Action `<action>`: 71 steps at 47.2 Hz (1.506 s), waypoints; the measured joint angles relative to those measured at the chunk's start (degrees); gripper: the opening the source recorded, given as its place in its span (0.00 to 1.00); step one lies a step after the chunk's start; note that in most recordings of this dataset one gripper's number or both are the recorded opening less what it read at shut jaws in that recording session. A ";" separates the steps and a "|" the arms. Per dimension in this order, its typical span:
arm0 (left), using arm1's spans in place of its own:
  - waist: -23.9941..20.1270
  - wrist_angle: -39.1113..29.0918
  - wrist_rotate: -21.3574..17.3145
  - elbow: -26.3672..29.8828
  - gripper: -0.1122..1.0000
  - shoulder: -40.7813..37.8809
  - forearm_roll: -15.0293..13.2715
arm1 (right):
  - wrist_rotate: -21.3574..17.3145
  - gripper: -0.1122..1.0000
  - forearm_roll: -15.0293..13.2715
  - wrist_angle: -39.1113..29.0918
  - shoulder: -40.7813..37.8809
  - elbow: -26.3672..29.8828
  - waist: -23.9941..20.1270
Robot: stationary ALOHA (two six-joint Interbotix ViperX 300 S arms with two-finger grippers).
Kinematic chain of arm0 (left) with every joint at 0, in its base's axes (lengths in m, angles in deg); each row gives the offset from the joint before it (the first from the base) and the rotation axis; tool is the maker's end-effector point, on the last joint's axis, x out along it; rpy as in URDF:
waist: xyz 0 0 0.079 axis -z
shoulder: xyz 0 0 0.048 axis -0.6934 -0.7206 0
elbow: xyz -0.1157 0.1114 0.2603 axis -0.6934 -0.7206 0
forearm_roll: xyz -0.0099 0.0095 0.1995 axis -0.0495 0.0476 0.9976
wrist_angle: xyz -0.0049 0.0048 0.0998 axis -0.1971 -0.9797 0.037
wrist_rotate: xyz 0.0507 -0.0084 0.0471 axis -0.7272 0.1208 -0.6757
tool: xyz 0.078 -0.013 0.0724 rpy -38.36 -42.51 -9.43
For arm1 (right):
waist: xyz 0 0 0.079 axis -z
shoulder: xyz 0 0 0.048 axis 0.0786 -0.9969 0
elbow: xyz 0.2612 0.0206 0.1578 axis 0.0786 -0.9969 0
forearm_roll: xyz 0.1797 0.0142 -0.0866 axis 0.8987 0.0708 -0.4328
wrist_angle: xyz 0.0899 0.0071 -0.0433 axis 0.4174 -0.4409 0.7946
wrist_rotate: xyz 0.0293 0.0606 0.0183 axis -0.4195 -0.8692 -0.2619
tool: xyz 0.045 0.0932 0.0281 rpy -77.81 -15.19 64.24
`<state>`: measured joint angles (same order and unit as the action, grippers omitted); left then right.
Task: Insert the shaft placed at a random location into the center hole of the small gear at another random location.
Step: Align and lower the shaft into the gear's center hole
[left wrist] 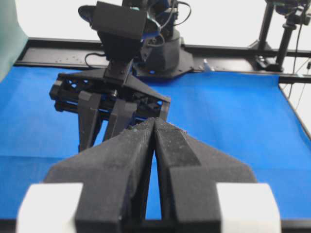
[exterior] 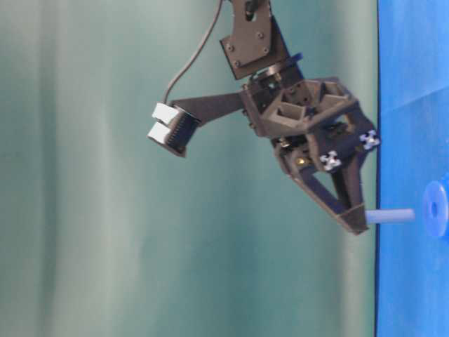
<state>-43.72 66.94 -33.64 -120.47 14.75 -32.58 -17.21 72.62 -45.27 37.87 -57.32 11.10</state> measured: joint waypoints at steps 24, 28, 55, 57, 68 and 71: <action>-0.09 0.00 0.00 0.00 0.10 0.00 0.09 | -0.18 0.12 2.02 1.49 -4.57 0.00 -0.09; -0.09 0.00 0.00 0.00 0.10 0.00 0.00 | -0.26 0.12 2.02 1.49 -4.66 0.00 -0.09; -0.09 0.00 0.00 0.00 0.10 0.00 0.00 | -0.26 0.12 2.11 1.49 -7.29 0.18 -0.09; -0.09 0.00 -0.09 0.00 0.10 0.00 0.09 | -0.26 0.12 2.11 1.23 -7.29 0.18 -0.09; -0.09 0.00 0.00 0.00 0.10 0.00 0.09 | -0.26 0.12 2.37 0.35 -7.29 0.18 -0.18; -0.09 0.00 0.00 0.00 0.10 0.00 0.00 | -0.26 0.12 2.55 0.35 -7.29 0.18 -0.09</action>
<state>-43.81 66.94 -33.64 -120.47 14.75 -32.58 -17.47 75.17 -44.92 30.58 -57.14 11.01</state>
